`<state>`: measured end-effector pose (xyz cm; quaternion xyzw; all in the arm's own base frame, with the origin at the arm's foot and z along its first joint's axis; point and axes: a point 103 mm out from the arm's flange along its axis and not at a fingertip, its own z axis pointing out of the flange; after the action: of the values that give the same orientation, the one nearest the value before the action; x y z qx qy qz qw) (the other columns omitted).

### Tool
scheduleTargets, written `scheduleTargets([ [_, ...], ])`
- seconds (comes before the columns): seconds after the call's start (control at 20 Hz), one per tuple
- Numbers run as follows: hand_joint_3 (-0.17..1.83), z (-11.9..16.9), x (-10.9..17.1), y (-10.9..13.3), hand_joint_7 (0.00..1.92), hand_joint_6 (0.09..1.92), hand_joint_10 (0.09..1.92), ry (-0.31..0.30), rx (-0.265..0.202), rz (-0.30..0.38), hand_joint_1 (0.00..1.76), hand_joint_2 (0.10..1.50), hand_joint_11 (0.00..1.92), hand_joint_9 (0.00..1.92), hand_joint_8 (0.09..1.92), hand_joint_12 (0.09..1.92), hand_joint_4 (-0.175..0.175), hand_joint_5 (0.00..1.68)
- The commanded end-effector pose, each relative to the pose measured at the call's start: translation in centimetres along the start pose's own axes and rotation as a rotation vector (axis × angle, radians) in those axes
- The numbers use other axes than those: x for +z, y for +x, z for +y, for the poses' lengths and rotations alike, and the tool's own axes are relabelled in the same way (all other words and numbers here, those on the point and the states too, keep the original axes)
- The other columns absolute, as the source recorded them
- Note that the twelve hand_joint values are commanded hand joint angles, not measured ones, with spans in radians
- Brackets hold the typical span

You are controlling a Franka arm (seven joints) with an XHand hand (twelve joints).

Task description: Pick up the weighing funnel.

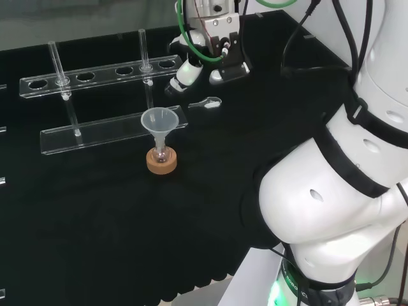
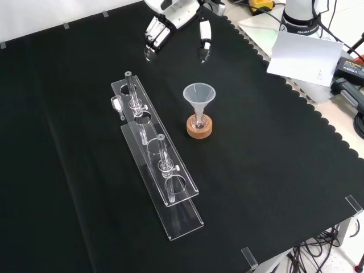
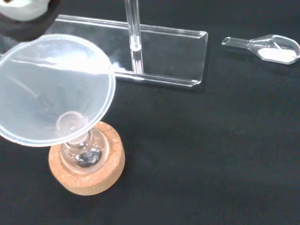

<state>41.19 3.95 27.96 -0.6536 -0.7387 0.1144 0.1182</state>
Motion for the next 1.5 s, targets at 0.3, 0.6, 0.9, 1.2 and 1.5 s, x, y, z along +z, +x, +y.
scheduleTargets([
  [0.3, 0.3, 1.1, -0.9, -3.8, 0.11, 0.09, 0.72, -0.009, 0.036, 0.033, 0.71, 0.62, 0.4, 0.41, 0.72, 1.43, -0.08, 0.31],
  [0.6, 0.33, 2.8, -0.8, -7.5, 0.24, 0.09, 0.65, -0.026, 0.056, 0.08, 0.78, 0.63, 0.44, 0.53, 0.72, 1.39, -0.078, 0.39],
  [0.9, 0.41, 5.0, -0.7, -11.1, 0.33, 0.09, 0.6, -0.041, 0.083, 0.083, 0.86, 0.62, 0.45, 0.59, 0.7, 1.33, -0.073, 0.46],
  [1.2, 0.44, 7.5, -0.1, -13.2, 0.35, 0.09, 0.58, -0.034, 0.103, 0.033, 0.88, 0.6, 0.45, 0.6, 0.7, 1.31, -0.071, 0.49],
  [1.5, 0.45, 10.0, 1.8, -14.8, 0.34, 0.09, 0.58, 0.004, 0.111, -0.014, 0.89, 0.6, 0.45, 0.59, 0.7, 1.31, -0.066, 0.5],
])
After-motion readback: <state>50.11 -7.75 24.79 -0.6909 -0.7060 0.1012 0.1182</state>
